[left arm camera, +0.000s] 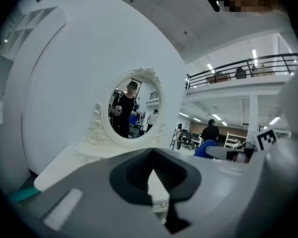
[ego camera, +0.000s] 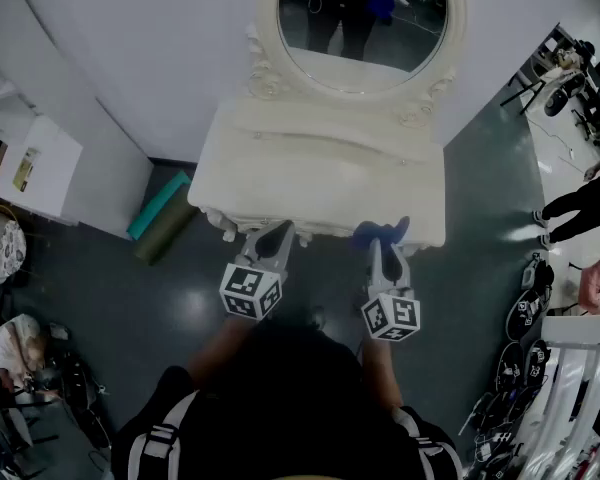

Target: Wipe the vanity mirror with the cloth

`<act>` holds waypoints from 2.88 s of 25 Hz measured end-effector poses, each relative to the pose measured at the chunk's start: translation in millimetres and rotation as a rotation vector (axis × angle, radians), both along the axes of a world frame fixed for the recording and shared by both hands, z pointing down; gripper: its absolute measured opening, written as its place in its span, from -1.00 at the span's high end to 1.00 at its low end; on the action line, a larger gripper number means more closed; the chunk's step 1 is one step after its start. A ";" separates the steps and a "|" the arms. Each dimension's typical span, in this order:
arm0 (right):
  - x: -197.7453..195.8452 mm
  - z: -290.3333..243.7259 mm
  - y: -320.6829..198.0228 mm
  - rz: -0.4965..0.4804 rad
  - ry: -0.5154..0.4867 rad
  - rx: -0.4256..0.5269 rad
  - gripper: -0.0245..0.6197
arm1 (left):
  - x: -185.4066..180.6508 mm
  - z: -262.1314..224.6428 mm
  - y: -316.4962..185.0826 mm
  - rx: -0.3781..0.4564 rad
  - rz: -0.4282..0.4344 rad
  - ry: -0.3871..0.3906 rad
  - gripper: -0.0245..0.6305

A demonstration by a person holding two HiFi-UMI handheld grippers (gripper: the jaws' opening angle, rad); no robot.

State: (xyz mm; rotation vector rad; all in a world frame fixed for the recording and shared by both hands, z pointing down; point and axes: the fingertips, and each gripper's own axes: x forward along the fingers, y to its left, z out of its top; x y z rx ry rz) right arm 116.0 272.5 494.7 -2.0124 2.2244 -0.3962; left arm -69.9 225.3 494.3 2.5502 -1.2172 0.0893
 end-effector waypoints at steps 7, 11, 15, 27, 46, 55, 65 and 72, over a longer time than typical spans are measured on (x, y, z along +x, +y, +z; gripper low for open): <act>0.6 0.8 -1.7 -0.005 0.000 -0.003 0.80 | -0.2 1.8 -1.8 -0.005 -0.008 -0.004 0.91; 2.8 -0.4 -0.7 -0.008 -0.012 0.000 0.80 | 2.4 1.4 -0.6 -0.006 -0.010 -0.004 0.91; 9.4 -2.2 2.7 0.008 -0.047 0.014 0.80 | 7.0 2.7 1.9 -0.008 -0.007 -0.008 0.91; 44.8 -1.4 6.1 -0.023 -0.046 0.015 0.80 | 39.7 1.7 9.6 -0.011 -0.038 -0.039 0.91; 65.3 -13.3 -55.3 -0.066 -0.031 0.061 0.80 | 73.8 -14.6 -38.7 0.036 -0.069 -0.094 0.91; 52.2 -18.4 -139.3 -0.024 -0.031 0.067 0.80 | 68.6 -24.5 -132.2 0.056 -0.007 -0.056 0.91; 39.3 -25.4 -228.1 0.067 -0.027 0.072 0.80 | 46.5 -39.0 -232.4 0.081 0.057 -0.066 0.91; 49.1 -37.4 -263.7 0.079 -0.015 0.089 0.80 | 57.9 -43.2 -265.6 0.075 0.066 -0.049 0.91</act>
